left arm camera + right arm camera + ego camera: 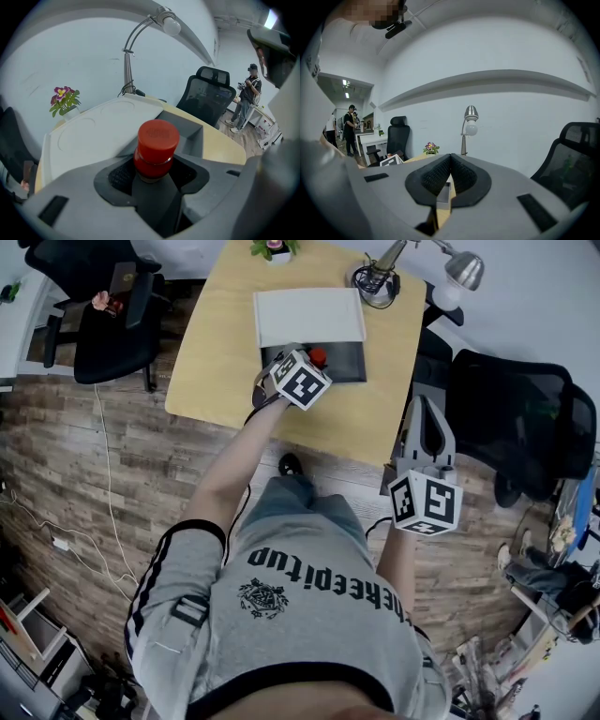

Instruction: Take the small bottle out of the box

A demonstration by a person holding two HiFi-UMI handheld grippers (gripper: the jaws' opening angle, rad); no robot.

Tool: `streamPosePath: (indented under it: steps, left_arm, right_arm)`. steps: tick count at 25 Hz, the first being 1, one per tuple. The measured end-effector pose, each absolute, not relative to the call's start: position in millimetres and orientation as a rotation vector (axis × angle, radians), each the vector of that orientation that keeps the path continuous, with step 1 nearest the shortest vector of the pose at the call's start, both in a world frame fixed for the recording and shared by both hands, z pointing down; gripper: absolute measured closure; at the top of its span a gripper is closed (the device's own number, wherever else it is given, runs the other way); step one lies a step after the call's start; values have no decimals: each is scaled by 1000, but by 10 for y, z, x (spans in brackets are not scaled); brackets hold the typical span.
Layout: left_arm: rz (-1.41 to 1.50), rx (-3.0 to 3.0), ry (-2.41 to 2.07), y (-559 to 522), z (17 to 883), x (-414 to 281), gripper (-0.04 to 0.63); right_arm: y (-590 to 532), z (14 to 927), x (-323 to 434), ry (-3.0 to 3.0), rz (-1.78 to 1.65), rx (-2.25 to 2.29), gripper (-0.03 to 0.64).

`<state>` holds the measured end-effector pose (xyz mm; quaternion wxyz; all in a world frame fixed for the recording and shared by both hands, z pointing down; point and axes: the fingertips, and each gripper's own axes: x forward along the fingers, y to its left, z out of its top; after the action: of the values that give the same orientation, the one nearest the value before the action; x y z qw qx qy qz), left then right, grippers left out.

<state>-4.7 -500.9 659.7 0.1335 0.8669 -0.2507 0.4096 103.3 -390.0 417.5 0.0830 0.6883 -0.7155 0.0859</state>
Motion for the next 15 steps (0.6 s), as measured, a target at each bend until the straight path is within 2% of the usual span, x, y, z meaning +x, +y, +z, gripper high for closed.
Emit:
streamPosePath:
  steps: [8, 15]
  left_arm:
    - [1191, 2535, -762, -5015, 6469, -79, 376]
    - [1060, 2518, -862, -5011, 6195, -190, 376]
  right_arm:
    - [-3885, 4160, 1015, -2159, 254, 2050, 615]
    - [-3911, 4109, 892, -2226, 241, 1991, 617]
